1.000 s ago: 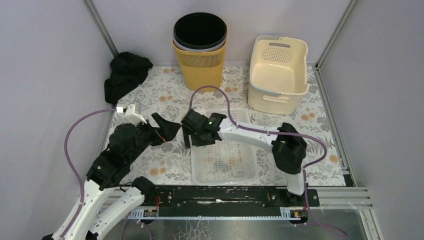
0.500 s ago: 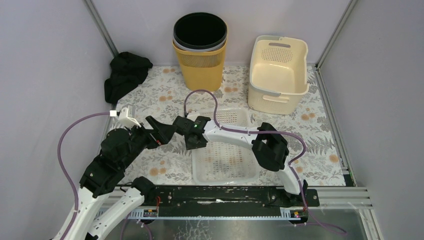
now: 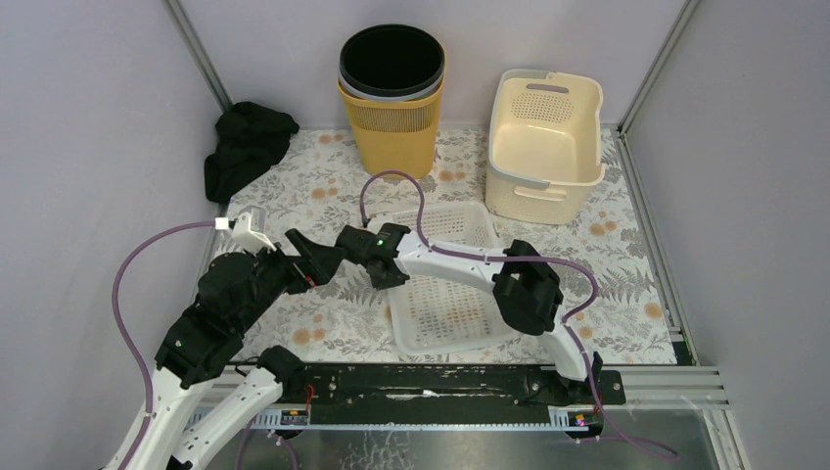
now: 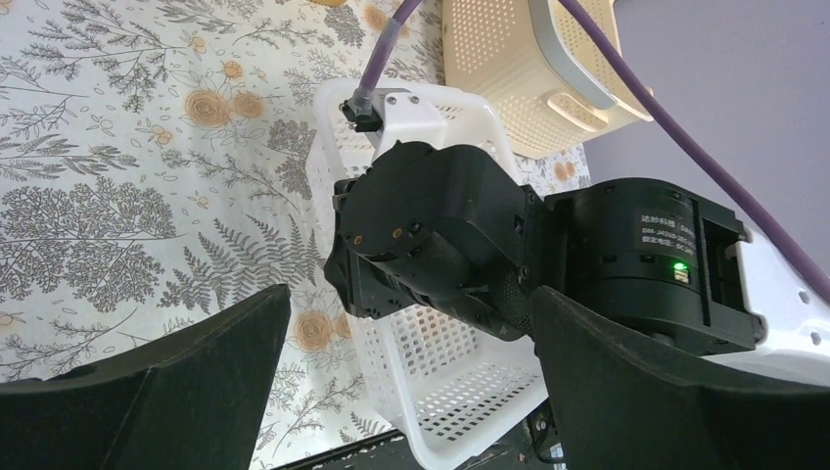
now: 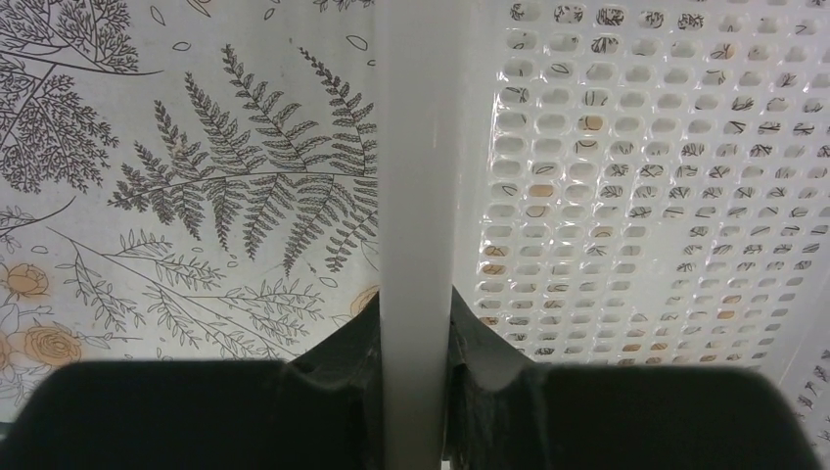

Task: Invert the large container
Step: Turn the container upside down at the center of the board.

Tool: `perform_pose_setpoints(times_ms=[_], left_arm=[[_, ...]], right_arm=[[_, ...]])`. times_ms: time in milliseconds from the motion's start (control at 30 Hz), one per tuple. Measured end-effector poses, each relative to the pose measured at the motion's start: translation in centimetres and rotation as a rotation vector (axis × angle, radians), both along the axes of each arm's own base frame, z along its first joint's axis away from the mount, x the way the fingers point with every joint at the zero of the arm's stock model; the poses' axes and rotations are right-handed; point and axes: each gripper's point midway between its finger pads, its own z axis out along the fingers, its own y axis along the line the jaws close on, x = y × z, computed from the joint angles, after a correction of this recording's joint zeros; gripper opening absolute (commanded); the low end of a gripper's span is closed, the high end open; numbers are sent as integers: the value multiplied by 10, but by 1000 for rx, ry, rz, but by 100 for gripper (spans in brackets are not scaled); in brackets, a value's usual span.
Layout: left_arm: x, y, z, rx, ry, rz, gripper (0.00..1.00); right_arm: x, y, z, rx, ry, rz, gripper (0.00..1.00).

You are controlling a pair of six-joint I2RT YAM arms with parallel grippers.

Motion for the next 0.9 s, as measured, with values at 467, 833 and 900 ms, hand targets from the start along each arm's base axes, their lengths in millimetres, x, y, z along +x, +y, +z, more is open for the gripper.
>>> perform_pose_setpoints(times_ms=[467, 833, 900], left_arm=[[-3, 1, 12, -11, -16, -2, 100], [-7, 4, 30, -25, -43, 1, 100], [-6, 4, 29, -23, -40, 1, 100]], right_arm=[[-13, 47, 107, 422, 24, 101, 0], [1, 65, 147, 894, 127, 80, 0], [4, 67, 151, 968, 139, 66, 0]])
